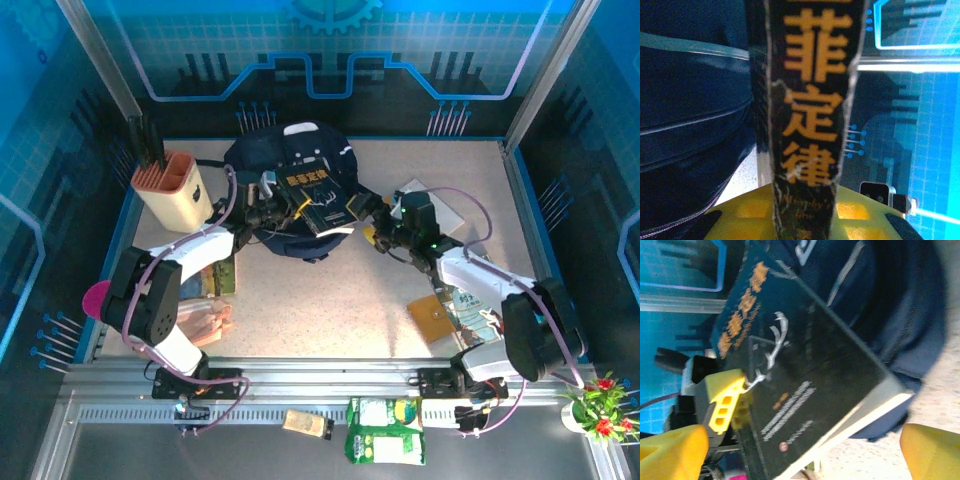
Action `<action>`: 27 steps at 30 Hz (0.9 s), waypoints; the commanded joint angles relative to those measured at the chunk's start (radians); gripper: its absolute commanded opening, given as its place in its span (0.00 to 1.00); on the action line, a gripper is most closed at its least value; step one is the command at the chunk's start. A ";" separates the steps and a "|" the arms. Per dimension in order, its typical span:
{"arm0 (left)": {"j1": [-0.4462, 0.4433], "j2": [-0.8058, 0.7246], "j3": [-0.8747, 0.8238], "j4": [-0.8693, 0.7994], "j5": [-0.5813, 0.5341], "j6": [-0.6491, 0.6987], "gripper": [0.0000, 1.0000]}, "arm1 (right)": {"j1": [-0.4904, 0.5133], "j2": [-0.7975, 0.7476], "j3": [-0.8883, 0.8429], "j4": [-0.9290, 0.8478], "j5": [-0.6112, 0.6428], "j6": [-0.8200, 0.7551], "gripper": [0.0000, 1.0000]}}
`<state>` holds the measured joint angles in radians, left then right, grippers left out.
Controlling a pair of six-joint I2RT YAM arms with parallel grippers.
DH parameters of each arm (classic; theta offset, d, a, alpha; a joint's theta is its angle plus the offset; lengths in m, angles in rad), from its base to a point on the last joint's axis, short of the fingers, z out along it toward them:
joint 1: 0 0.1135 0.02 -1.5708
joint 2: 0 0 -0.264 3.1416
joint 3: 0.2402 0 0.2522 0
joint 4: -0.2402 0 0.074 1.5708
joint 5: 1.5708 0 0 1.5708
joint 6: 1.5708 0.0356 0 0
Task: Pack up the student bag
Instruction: Pass the book.
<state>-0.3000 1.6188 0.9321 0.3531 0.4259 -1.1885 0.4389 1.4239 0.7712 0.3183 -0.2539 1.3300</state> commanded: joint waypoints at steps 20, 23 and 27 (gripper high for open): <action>-0.001 -0.115 -0.012 0.190 -0.148 -0.196 0.09 | 0.112 0.278 0.056 0.546 0.089 0.288 0.65; -0.001 -0.118 -0.013 0.182 -0.152 -0.193 0.09 | 0.101 0.271 0.059 0.528 0.091 0.262 0.59; -0.001 -0.114 -0.012 0.159 -0.155 -0.184 0.12 | 0.084 0.258 0.058 0.514 0.094 0.230 0.48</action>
<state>-0.3000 1.5543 0.9058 0.4568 0.2756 -1.3628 0.5434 1.6920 0.8101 0.8242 -0.1905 1.5959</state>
